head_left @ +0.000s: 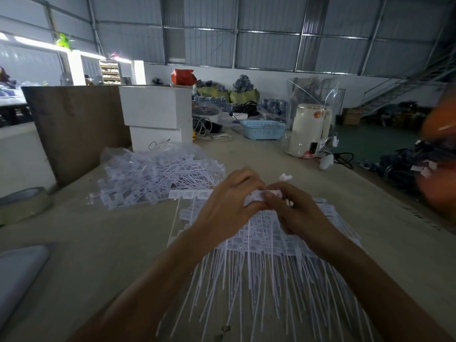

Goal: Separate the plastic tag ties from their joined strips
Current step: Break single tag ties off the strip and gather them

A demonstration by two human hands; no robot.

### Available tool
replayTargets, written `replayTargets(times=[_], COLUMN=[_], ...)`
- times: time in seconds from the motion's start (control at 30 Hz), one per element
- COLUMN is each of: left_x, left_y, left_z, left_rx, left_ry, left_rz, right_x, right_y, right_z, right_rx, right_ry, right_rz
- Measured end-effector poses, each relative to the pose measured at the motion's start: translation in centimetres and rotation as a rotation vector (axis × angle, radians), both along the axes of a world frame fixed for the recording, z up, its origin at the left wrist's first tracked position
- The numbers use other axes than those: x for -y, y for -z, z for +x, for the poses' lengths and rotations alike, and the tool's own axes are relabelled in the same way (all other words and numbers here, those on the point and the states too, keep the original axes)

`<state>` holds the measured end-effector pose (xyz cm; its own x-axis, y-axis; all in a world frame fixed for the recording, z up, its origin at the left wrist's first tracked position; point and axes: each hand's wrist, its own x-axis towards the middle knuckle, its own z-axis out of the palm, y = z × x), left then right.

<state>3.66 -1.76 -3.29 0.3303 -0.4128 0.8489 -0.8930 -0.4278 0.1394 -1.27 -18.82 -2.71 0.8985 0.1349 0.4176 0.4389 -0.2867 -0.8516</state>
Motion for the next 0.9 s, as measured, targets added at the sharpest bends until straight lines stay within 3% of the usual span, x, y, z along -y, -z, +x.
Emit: replayTargets(times=[0.07,0.2,0.33,0.5,0.63,0.7,0.9], left_x=[0.1,-0.8,-1.5,-1.6,-1.2,-1.1,-0.9], left_y=[-0.2,-0.7,-0.6,-0.5,-0.7,-0.8,-1.4], left_z=[-0.2,0.0,0.4,0.2,0.0,0.0,-0.5], left_rx=[-0.031,-0.105,0.020,0.169,0.010,-0.079,-0.120], left_ry=[0.009,0.026,-0.126,-0.143,-0.032,0.019,0.081], left_rz=[0.019,0.025,0.072,0.076,0.033,-0.029,-0.046], right_x=[0.2,1.4,1.9,1.5,1.7,1.6,2.2], right_y=[0.1,-0.4,-0.6,-0.9,-1.1,-0.8,-0.1], right_z=[0.0,0.0,0.0,-0.6,-0.5,-0.4,0.6], right_rx=[-0.006,-0.089,-0.150,0.059,0.491,0.629,0.623], right_ry=[-0.004,-0.052,-0.087,0.025,0.284,0.341,0.402], right_rz=[0.008,0.230,0.345,0.113,-0.359,-0.474,-0.551])
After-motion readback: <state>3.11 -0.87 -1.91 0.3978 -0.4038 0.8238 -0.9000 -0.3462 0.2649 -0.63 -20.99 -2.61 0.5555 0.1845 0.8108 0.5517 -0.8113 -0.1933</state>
